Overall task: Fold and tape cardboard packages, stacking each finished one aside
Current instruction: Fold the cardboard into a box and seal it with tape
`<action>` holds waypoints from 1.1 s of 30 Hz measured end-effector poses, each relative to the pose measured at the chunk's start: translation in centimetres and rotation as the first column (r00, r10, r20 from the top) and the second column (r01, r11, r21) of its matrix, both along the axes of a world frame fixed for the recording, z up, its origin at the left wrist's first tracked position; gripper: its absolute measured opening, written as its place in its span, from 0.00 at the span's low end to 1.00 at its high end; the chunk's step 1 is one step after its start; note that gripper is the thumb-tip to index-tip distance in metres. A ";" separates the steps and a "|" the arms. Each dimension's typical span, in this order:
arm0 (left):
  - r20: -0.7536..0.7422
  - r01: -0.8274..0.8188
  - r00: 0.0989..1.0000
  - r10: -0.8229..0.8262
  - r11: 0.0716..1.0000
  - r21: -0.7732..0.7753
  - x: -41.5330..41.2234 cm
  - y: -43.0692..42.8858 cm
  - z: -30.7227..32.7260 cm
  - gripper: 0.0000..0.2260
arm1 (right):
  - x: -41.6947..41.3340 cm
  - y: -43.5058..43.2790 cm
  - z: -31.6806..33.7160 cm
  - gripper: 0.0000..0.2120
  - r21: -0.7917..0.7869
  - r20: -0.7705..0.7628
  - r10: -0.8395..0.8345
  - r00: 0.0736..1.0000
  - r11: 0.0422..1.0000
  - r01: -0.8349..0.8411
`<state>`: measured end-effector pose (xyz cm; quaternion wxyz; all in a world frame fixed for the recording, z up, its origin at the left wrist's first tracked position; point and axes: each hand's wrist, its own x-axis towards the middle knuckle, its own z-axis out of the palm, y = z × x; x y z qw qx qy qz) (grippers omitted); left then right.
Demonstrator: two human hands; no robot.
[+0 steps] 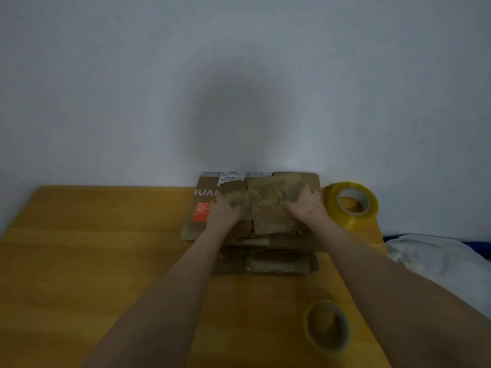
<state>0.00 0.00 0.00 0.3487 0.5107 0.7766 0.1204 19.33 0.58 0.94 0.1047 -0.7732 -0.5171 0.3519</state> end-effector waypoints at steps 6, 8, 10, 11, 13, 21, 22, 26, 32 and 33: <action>0.162 -0.174 0.970 0.181 0.983 -0.054 -0.1 0.6 0.7 0.32 | 0.3 0.8 -0.3 0.34 -0.026 0.046 0.007 0.999 1.000 -0.006; 0.230 -0.240 0.940 0.250 0.968 -0.072 -0.5 0.6 1.3 0.35 | 0.3 0.8 -0.2 0.33 -0.003 0.056 -0.006 0.998 1.000 0.007; 0.288 -0.267 0.913 0.289 0.957 -0.114 -1.4 0.6 0.9 0.39 | 0.3 0.6 0.0 0.31 0.000 0.031 -0.028 0.999 1.000 0.028; 0.309 -0.283 0.899 0.310 0.950 -0.129 -1.9 0.4 0.8 0.39 | 0.2 0.5 0.1 0.30 0.003 0.009 -0.039 0.999 0.999 0.039; 0.398 -0.324 0.845 0.358 0.934 -0.153 -2.6 -0.2 1.0 0.36 | 0.0 0.1 0.2 0.29 0.013 -0.060 -0.078 0.995 0.997 0.079; 0.652 -0.236 0.742 0.157 0.971 0.036 -4.3 -2.4 4.1 0.39 | -2.3 -4.2 3.2 0.25 0.242 -0.327 -0.191 0.926 0.930 0.277; 0.647 -0.223 0.751 0.133 0.973 0.058 -4.8 -3.0 4.7 0.41 | -2.8 -5.1 3.7 0.24 0.265 -0.342 -0.190 0.920 0.920 0.289; 0.627 -0.109 0.779 -0.009 0.983 0.148 -7.0 -5.5 6.6 0.50 | -5.0 -8.7 5.1 0.27 0.341 -0.357 -0.176 0.917 0.890 0.303; 0.630 0.026 0.753 -0.190 0.965 0.259 -10.1 -10.2 7.6 0.43 | -6.9 -14.8 5.4 0.25 0.435 -0.226 -0.104 0.969 0.879 0.196; 0.626 0.056 0.749 -0.218 0.962 0.267 -10.5 -11.1 7.4 0.43 | -7.1 -15.8 5.1 0.25 0.443 -0.207 -0.097 0.973 0.878 0.182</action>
